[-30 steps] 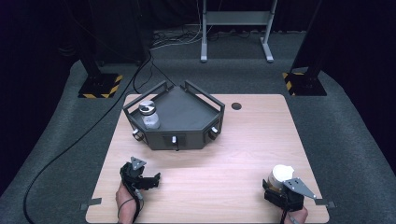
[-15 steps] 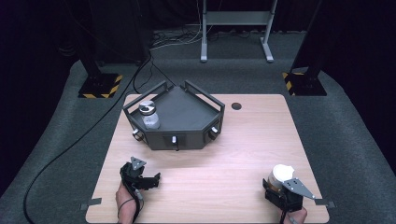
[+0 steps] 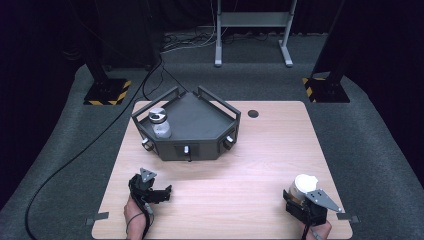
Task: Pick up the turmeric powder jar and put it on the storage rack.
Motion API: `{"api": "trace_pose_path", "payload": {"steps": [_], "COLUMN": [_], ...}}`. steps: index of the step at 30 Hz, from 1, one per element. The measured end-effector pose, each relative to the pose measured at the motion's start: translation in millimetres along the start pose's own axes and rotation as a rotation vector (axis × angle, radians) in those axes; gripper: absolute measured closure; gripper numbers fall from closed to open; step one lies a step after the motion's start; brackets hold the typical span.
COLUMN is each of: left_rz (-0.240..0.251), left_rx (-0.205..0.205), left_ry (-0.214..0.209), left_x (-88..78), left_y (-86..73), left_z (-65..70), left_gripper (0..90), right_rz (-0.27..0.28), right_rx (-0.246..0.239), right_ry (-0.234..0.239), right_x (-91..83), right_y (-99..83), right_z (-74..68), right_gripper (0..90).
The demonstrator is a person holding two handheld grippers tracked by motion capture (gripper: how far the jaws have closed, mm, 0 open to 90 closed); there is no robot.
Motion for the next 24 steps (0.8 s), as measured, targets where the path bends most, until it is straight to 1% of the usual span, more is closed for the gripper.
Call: {"api": "trace_pose_path", "payload": {"steps": [5, 10, 24], "left_rz": [0.000, 0.000, 0.000], "left_rx": [0.000, 0.000, -0.001], "left_ry": [0.000, 0.000, 0.000], "left_x": [0.0, 0.0, 0.0], "left_y": [0.0, 0.0, 0.0], "left_z": [0.0, 0.0, 0.1], "left_gripper": [0.2, 0.3, 0.3], "right_rz": [0.005, 0.015, 0.047], "right_rx": [0.000, -0.010, -0.053], "right_ry": [0.013, 0.016, 0.029], "right_x": [-2.9, -5.5, -9.1], "right_y": [7.0, 15.2, 38.7], "right_z": [1.9, 1.8, -2.3], "right_gripper": [29.9, 29.9, 29.9]}}
Point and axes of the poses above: each handheld gripper's, and its own axes: x roughly forward along the jaws, y roughly out of its top, z roughly to its right, the point moved 5 cm from there along x, roughly forward along the jaws, and after that the axes turned 15 degrees about -y, right-handed, at the moved point
